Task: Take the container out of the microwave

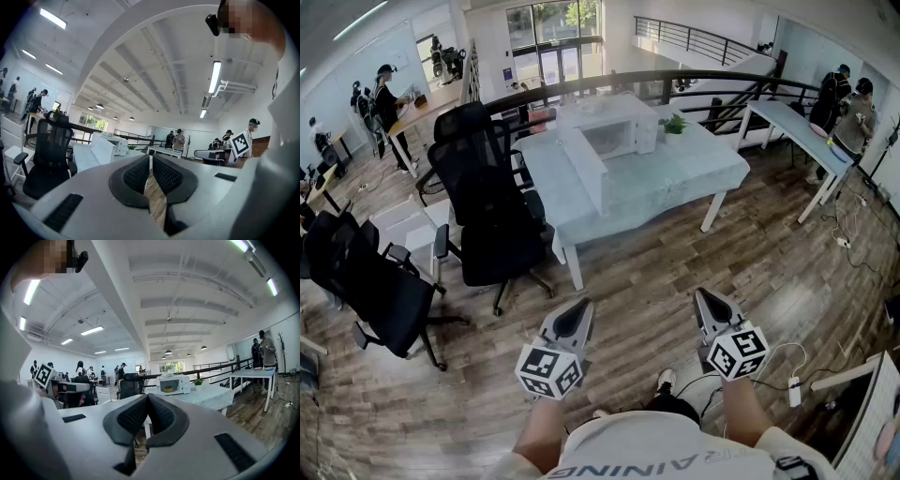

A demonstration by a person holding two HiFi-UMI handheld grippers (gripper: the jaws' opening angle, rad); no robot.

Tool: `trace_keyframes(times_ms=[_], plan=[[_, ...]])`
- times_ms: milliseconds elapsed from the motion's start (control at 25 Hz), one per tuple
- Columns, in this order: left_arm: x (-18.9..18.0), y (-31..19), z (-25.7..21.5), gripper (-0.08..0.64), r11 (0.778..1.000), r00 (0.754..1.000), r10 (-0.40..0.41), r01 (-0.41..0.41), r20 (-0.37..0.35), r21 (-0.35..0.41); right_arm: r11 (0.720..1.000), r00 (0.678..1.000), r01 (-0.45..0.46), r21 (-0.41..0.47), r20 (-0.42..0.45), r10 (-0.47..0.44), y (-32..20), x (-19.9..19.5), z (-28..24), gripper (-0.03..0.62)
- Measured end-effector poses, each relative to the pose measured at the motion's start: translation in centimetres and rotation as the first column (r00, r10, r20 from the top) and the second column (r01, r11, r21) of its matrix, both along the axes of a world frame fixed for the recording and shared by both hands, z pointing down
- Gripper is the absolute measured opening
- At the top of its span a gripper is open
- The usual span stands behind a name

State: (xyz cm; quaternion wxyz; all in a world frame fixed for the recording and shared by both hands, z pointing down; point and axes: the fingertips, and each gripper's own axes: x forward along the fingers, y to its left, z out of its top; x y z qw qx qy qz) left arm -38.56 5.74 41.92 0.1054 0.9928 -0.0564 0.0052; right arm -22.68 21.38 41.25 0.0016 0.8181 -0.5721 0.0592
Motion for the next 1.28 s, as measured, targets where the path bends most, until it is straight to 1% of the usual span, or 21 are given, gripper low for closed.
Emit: trace_keyframes(times_ms=[400,680,760,880,1000,1280], plan=[[-0.3,0.8,0.2,0.049,1.000,1.000,0.008,-0.008,0.003,-0.016,1.000,1.000,-0.006,-0.012,-0.013,0.006,0.8,-0.4,0.1,0.021],[0.3,0.7,0.0,0.048,1.000,1.000,0.001,-0.001,0.005,-0.021,0.999,0.999,-0.001,0.037,0.038,0.000,0.6,0.7,-0.1,0.021],[0.8,0.8,0.2,0.048,1.000,1.000,-0.002,0.002,0.009,-0.028,0.999,0.999,0.003,0.033,0.041,-0.004,0.5,1.2,0.0,0.021],[2.2,1.0,0.3,0.048,1.000,1.000,-0.005,0.005,0.019,-0.029,1.000,0.998,0.007,0.022,0.054,-0.009,0.6,2.7,0.7,0.022],[4.3,1.4,0.7,0.049,1.000,0.999,-0.015,0.016,0.036,-0.027,1.000,0.996,0.011,0.023,0.087,-0.013,0.9,5.1,1.6,0.021],[11.3,1.7,1.4,0.048,0.998,0.996,-0.056,0.058,0.069,-0.024,0.997,0.989,0.068,0.020,0.128,-0.070,0.5,12.3,2.8,0.022]])
